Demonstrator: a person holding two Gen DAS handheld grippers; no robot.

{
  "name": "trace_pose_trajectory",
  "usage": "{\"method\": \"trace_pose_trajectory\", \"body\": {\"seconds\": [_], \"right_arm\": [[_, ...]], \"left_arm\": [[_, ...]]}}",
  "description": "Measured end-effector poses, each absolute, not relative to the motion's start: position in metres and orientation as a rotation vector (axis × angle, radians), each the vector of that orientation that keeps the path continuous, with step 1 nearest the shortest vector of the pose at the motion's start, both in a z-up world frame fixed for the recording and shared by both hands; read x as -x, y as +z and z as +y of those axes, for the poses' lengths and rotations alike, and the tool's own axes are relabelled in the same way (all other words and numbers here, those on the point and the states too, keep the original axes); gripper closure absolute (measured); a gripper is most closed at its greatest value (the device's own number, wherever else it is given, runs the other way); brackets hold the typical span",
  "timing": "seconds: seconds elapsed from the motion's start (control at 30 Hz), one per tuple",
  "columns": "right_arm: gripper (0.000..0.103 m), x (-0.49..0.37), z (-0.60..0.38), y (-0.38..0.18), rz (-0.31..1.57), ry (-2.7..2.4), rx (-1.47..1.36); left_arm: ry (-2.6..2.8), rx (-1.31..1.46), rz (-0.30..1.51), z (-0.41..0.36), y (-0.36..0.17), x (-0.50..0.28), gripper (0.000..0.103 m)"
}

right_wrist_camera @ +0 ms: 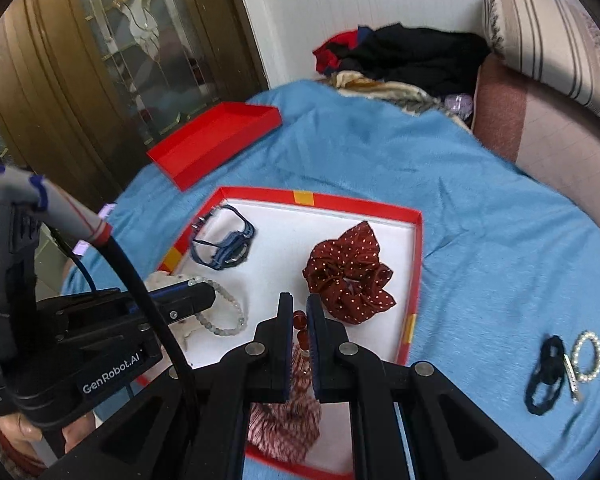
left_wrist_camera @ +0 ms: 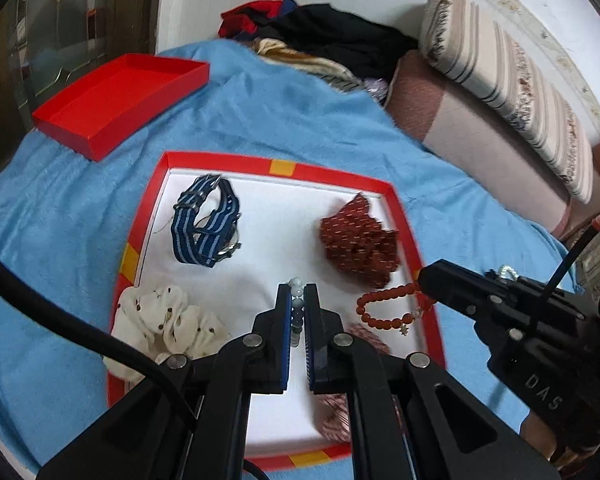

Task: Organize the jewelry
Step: 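Lower both bracelets into the red box and open both tools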

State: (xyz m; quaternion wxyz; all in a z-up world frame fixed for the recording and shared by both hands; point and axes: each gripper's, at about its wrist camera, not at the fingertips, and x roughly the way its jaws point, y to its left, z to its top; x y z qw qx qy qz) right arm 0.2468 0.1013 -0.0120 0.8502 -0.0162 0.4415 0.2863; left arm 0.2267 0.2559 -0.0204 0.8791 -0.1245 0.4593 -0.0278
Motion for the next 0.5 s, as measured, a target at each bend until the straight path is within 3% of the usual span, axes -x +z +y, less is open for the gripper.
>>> {"method": "trace_pose_trajectory", "body": {"seconds": [0.37,0.5], "right_arm": [[0.095,-0.266,0.077,-0.046,1.020,0.558,-0.011],[0.090,-0.266,0.067,-0.045,1.021,0.543,-0.017]], "left_arm": [[-0.004,0.278,0.998,0.270,-0.042,-0.233,0.097],[0.013,0.293,1.002,0.271,-0.044,-0.231,0.077]]}}
